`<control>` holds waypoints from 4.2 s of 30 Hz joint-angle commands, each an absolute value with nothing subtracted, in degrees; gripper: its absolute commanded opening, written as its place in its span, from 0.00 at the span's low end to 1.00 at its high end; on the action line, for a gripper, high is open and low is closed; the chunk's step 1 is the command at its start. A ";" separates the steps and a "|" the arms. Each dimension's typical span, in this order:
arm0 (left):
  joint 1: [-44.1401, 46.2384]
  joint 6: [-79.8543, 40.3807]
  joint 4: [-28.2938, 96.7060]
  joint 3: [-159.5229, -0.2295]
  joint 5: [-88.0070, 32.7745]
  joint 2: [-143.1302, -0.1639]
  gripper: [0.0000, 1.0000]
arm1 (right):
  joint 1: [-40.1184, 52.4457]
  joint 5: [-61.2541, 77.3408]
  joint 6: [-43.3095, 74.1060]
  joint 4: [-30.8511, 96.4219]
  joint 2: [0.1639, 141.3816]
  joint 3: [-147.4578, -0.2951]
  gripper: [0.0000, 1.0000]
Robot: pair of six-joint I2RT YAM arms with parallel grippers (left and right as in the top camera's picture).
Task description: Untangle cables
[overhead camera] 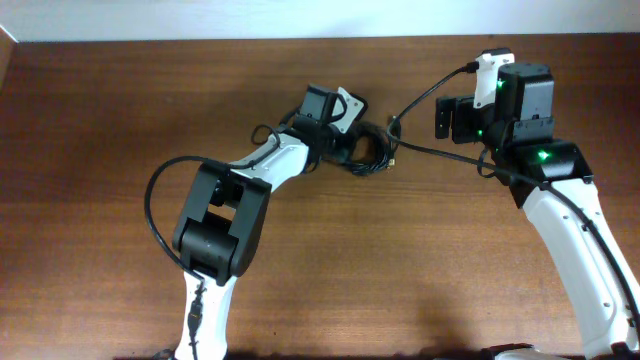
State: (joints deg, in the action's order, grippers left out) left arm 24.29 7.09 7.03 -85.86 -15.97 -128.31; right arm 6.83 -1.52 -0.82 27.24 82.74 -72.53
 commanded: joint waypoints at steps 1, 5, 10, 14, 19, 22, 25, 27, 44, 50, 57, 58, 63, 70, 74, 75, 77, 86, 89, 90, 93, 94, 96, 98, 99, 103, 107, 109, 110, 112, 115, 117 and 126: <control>23.97 6.72 4.14 -86.32 -15.20 -129.32 0.00 | 6.66 -2.20 -0.64 27.22 83.00 -73.52 0.99; 23.79 -0.38 -3.18 -86.43 -15.18 -128.51 0.00 | 6.66 -2.20 -0.64 27.05 83.00 -73.52 0.99; 23.75 -10.57 -7.29 -86.43 -15.18 -119.98 0.00 | 6.68 -0.99 0.03 26.61 83.00 -73.52 0.99; 23.75 -10.70 -5.89 -86.41 -15.20 -110.37 0.00 | 6.72 5.78 0.56 23.88 84.38 -73.52 0.99; 23.75 -12.84 -1.58 -86.41 -15.18 -107.33 0.00 | 6.72 17.98 3.77 18.37 88.29 -73.52 0.99; 23.75 -16.78 -0.95 -86.41 -11.90 -107.33 0.00 | 6.72 18.02 11.53 17.04 88.33 -73.52 0.95; 23.75 -27.38 -0.89 -86.41 -11.49 -107.33 0.00 | 6.72 18.04 22.02 17.08 88.33 -73.52 0.93; 23.75 -39.38 -0.47 -86.41 -11.51 -107.33 0.00 | 6.72 18.55 22.17 17.12 88.33 -73.52 0.92; 23.99 -59.18 -0.23 -86.41 -22.35 -107.33 0.00 | 11.70 22.09 22.74 12.53 89.43 -73.52 0.61; 23.99 -53.69 -0.58 -86.41 -22.31 -107.33 0.00 | 11.55 21.82 14.39 11.75 89.54 -73.52 0.04; 23.42 -26.15 -4.23 -86.41 -29.12 -107.31 0.00 | 11.51 16.03 -3.38 15.79 89.52 -73.52 0.04; 23.11 -25.78 -4.03 -86.41 -29.15 -107.31 0.00 | 11.51 16.12 -5.89 16.67 89.52 -73.52 0.04; 21.19 -24.25 -3.27 -86.41 -29.12 -107.33 0.00 | 11.51 21.41 -15.64 19.73 89.52 -73.52 0.04; 21.19 -24.32 -2.74 -86.41 -24.12 -107.33 0.00 | 11.49 14.24 -5.61 17.32 89.47 -73.69 0.94; 21.21 -23.03 -2.35 -86.41 -26.06 -107.33 0.00 | 11.51 2.52 2.26 17.89 89.19 -73.73 0.97; 21.21 -23.00 -2.79 -86.41 -28.21 -107.33 0.00 | 11.51 2.85 2.28 17.82 89.19 -73.73 0.97; 21.21 -23.00 -3.42 -86.41 -31.38 -107.33 0.00 | 11.51 3.11 2.42 17.78 89.19 -73.73 0.97; 21.06 -19.35 -11.66 -86.41 -57.87 -107.33 0.00 | 11.18 -13.26 1.98 22.79 89.23 -73.67 0.98; 19.64 -19.40 -14.96 -86.41 -67.13 -107.33 0.00 | 7.46 -12.01 2.26 24.29 89.36 -73.56 0.98; 18.96 -19.38 -14.92 -86.41 -67.09 -107.33 0.00 | 5.56 -4.60 2.20 24.03 89.36 -73.56 0.98; 18.41 -16.86 -13.87 -86.39 -66.04 -107.33 0.00 | 4.43 7.88 -3.31 22.96 89.36 -73.56 0.98; 18.41 -16.82 -12.73 -86.39 -63.61 -107.33 0.00 | 4.43 11.27 -4.51 22.61 89.36 -73.56 0.98; 18.41 -16.86 -8.38 -86.39 -52.73 -107.33 0.00 | 4.43 13.76 -5.76 22.26 89.36 -73.56 0.98; 18.46 -17.28 -5.21 -86.39 -43.55 -107.33 0.00 | 4.43 17.69 -7.94 22.02 89.36 -73.56 0.91; 18.46 -17.28 -5.23 -86.39 -43.53 -107.33 0.00 | 4.43 18.39 -8.60 22.04 89.36 -73.56 0.66; 18.57 -17.28 -5.26 -86.41 -43.03 -107.33 0.00 | 4.43 19.11 -8.62 22.04 89.36 -73.56 0.18; 18.70 -29.41 -2.70 -86.39 -30.83 -107.33 0.00 | 4.43 27.62 -8.58 22.15 89.36 -73.56 0.52; 18.74 -37.63 -2.39 -86.39 -30.17 -107.33 0.00 | 4.43 36.86 -8.58 22.09 89.36 -73.58 0.62; 19.20 -42.59 -2.02 -86.39 -30.15 -107.33 0.00 | 4.43 40.64 -8.58 21.50 89.36 -73.58 0.63; 20.78 -43.51 -2.90 -86.39 -30.13 -107.33 0.00 | 4.47 41.76 -8.56 20.95 89.36 -73.58 0.63; 22.06 -39.59 -4.43 -86.39 -30.35 -107.33 0.00 | 4.36 47.40 0.54 19.07 89.34 -73.76 0.79; 21.17 -36.42 4.10 -86.39 -30.48 -107.33 0.00 | 4.56 47.94 8.29 21.54 89.17 -73.78 0.82; 19.79 -29.87 39.68 -86.39 -17.93 -77.41 0.00 | 26.92 29.69 31.42 40.88 66.04 -73.78 0.82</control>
